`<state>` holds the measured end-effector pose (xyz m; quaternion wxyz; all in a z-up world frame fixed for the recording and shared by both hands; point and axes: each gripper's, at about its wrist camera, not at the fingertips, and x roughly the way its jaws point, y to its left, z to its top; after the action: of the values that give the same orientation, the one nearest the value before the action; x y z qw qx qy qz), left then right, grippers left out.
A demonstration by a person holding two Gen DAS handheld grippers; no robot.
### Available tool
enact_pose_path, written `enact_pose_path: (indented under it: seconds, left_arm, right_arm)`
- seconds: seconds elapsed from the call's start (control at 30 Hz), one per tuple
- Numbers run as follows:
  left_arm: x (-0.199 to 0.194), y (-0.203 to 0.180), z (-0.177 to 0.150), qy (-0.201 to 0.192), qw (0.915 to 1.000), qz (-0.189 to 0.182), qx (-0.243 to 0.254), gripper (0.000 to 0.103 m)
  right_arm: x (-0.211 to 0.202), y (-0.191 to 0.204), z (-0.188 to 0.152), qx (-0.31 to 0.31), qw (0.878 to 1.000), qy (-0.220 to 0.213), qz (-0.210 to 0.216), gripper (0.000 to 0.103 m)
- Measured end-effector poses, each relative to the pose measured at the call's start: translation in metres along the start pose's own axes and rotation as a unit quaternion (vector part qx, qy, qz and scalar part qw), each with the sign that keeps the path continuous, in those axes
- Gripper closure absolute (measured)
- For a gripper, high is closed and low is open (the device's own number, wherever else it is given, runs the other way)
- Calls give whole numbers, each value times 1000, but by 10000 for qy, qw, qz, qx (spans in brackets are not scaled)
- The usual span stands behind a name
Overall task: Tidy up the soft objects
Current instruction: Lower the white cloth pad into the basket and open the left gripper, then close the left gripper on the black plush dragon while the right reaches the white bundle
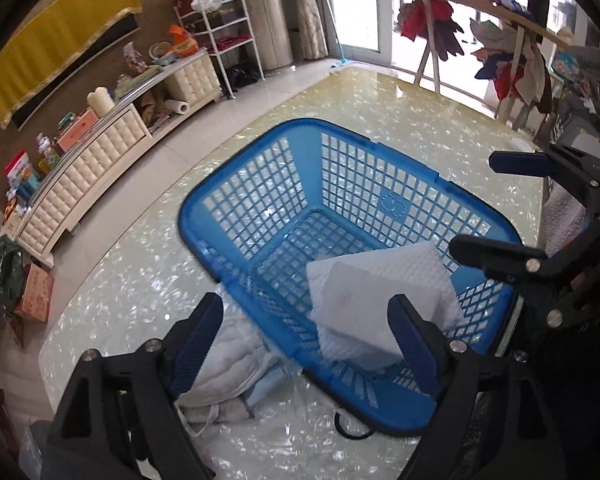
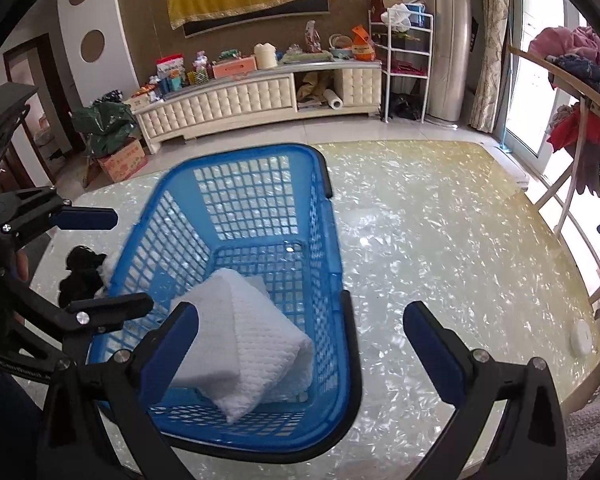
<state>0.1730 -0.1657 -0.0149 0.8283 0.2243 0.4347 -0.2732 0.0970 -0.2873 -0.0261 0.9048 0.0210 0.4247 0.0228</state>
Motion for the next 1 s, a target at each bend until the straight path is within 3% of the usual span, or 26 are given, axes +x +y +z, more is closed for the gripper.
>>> enact_pose_path:
  seconds: [0.13,0.37,0.43,0.57,0.83,1.0]
  left_arm:
    - [-14,7,-11,-107,9998,-19,-171,18]
    - [-33,20,-39,-257,9981,-152,-542,12]
    - [-38,26,-47,-306,9971,-207,-664,0]
    - [-49,39,-62,-403,9951,-261,-866,0]
    - [-63,66,-95,-371,9937,-77,-1050,0]
    - [-65,97,-117,-239,9894,244,-1408,0]
  right_arm:
    - [-10,6,3,-73,9998,-174,72,1]
    - [-12,26,-1,1,9995,3,315,1]
    - [-15,37,-3,-98,9994,22,346,1]
    - [-18,57,-5,-276,9989,48,374,1]
    - [-8,92,-10,-516,9972,201,497,1]
    - [-1,113,-7,-686,9954,232,625,1]
